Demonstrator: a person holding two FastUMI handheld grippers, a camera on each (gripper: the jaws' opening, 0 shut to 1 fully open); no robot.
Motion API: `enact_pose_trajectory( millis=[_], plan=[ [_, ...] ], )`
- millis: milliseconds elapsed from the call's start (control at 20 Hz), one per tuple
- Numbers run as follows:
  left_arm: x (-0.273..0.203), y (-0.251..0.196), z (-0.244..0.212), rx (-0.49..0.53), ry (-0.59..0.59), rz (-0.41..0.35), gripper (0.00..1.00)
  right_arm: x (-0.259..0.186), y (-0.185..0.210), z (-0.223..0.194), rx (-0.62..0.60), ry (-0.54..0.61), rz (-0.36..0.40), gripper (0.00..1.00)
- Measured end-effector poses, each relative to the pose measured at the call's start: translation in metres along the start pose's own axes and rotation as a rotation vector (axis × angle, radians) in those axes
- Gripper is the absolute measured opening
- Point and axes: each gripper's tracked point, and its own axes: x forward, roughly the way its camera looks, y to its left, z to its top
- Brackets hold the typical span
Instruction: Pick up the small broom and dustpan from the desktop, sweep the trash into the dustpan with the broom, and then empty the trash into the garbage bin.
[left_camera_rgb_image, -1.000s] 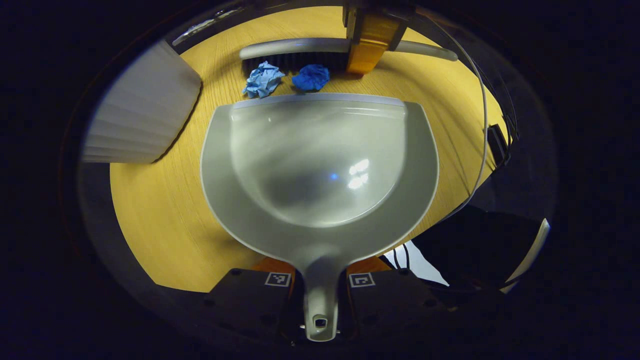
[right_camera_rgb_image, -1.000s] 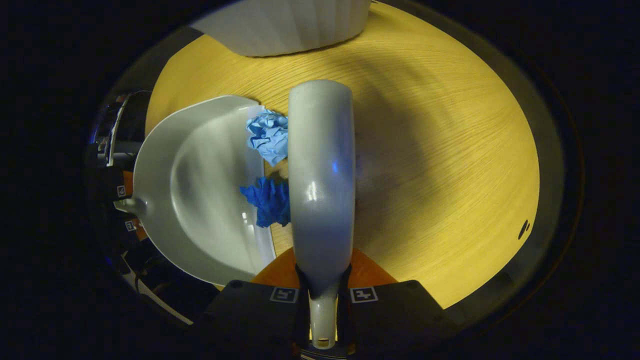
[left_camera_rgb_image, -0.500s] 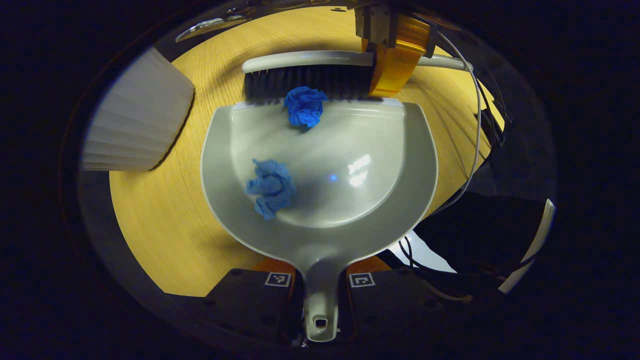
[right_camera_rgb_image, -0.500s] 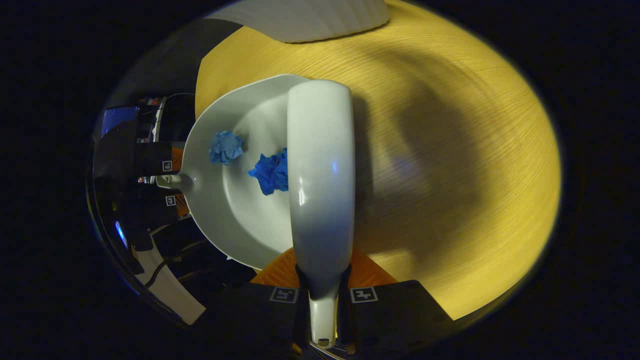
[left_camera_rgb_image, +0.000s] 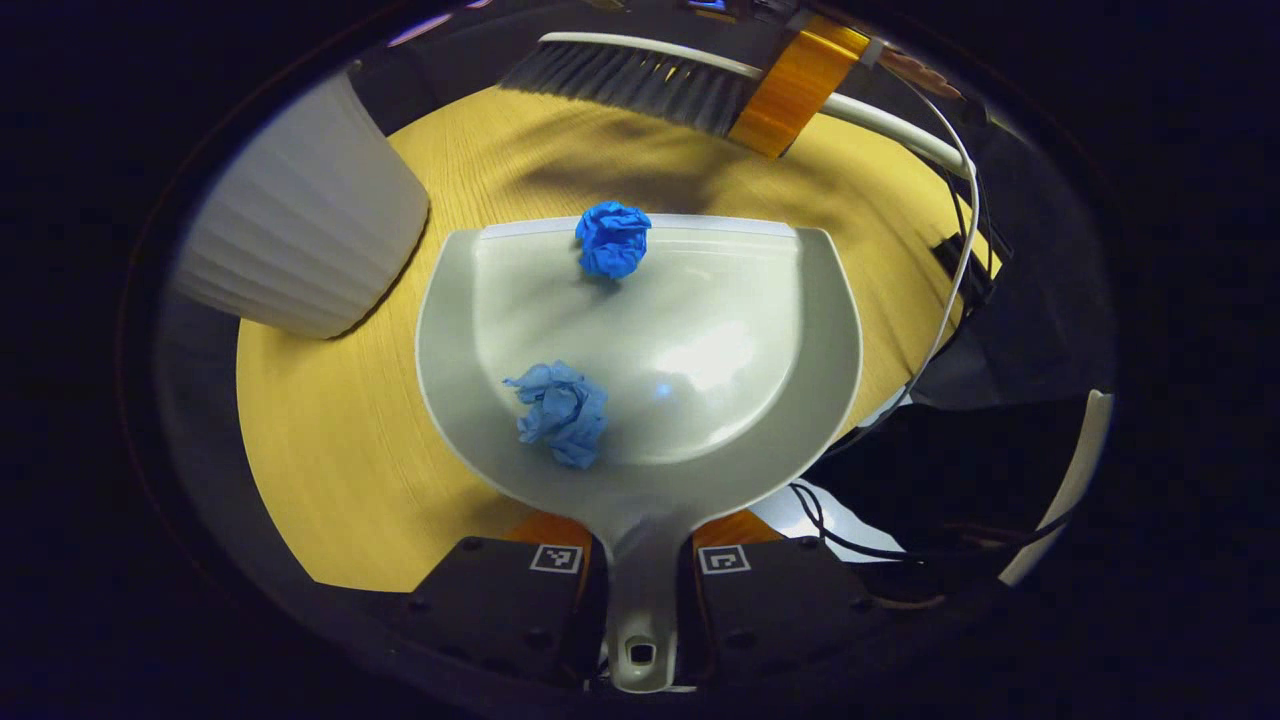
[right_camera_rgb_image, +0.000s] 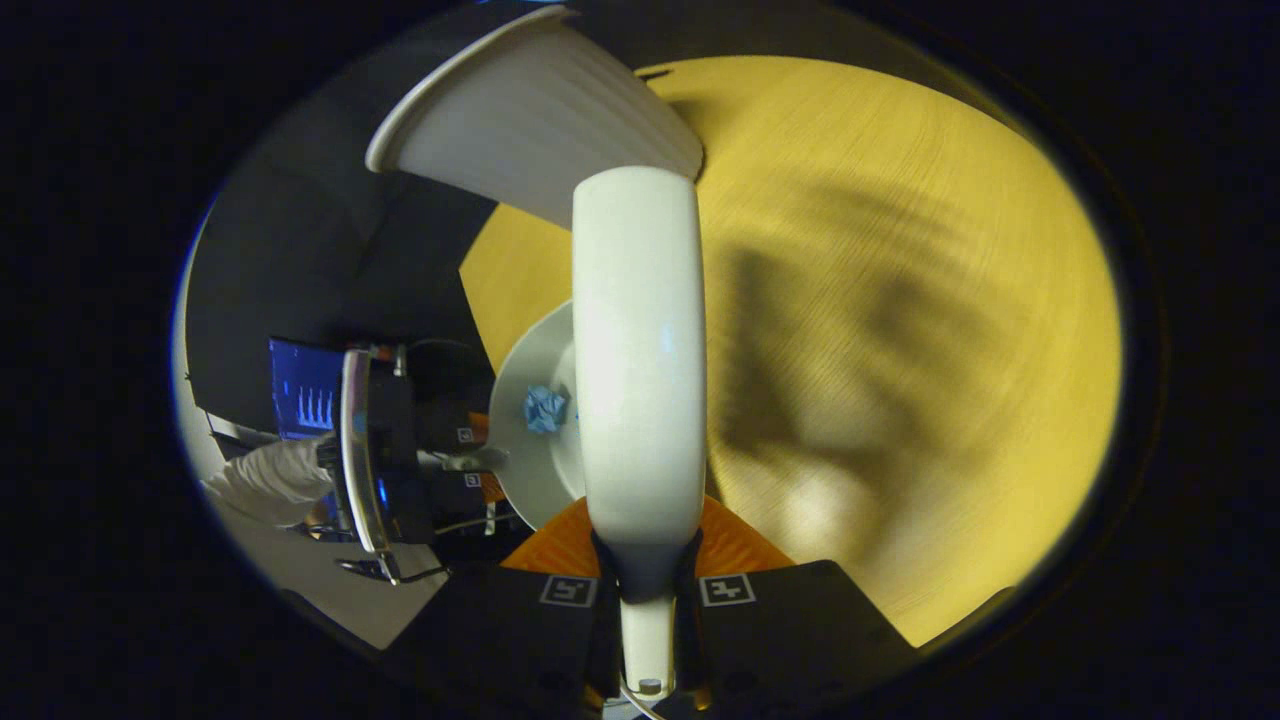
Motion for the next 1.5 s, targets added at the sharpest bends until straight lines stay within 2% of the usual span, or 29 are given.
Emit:
enact_pose_trajectory(
  millis=[200, 300, 400, 600, 800, 950, 1000, 1100, 1200, 1350, 1500],
  plan=[
    [-0.041, -0.003, 0.022, -0.003, -0.163, -0.004, 0.26, -0.059, -0.017, 0.004, 0.057, -0.247, 0.031, 0.23],
    [-0.063, 0.002, 0.032, -0.023, -0.227, 0.013, 0.26, -0.092, -0.021, -0.007, 0.075, -0.359, 0.042, 0.22],
    [-0.074, 0.015, 0.047, -0.049, -0.279, 0.039, 0.26, -0.106, -0.028, -0.024, 0.095, -0.457, 0.061, 0.22],
    [-0.123, 0.063, 0.083, -0.060, -0.364, 0.158, 0.26, -0.124, -0.059, -0.071, 0.088, -0.540, 0.028, 0.22],
    [-0.164, 0.145, 0.109, -0.040, -0.388, 0.340, 0.25, -0.144, -0.047, -0.084, 0.093, -0.585, 0.020, 0.22],
    [-0.194, 0.200, 0.112, -0.084, -0.339, 0.417, 0.25, -0.148, -0.044, -0.085, 0.094, -0.610, 0.012, 0.22],
    [-0.199, 0.222, 0.111, -0.074, -0.309, 0.469, 0.26, -0.148, -0.045, -0.087, 0.093, -0.613, 0.006, 0.22],
    [-0.208, 0.263, 0.106, -0.031, -0.231, 0.592, 0.25, -0.148, -0.046, -0.090, 0.098, -0.614, -0.004, 0.22],
    [-0.215, 0.287, 0.103, 0.001, -0.148, 0.665, 0.25, -0.149, -0.050, -0.095, 0.107, -0.622, -0.013, 0.22],
    [-0.222, 0.307, 0.095, 0.070, -0.052, 0.775, 0.25, -0.149, -0.056, -0.104, 0.127, -0.618, -0.024, 0.22],
    [-0.226, 0.322, 0.079, 0.209, 0.066, 0.908, 0.25, -0.148, -0.060, -0.110, 0.143, -0.610, -0.028, 0.22]
  ],
)
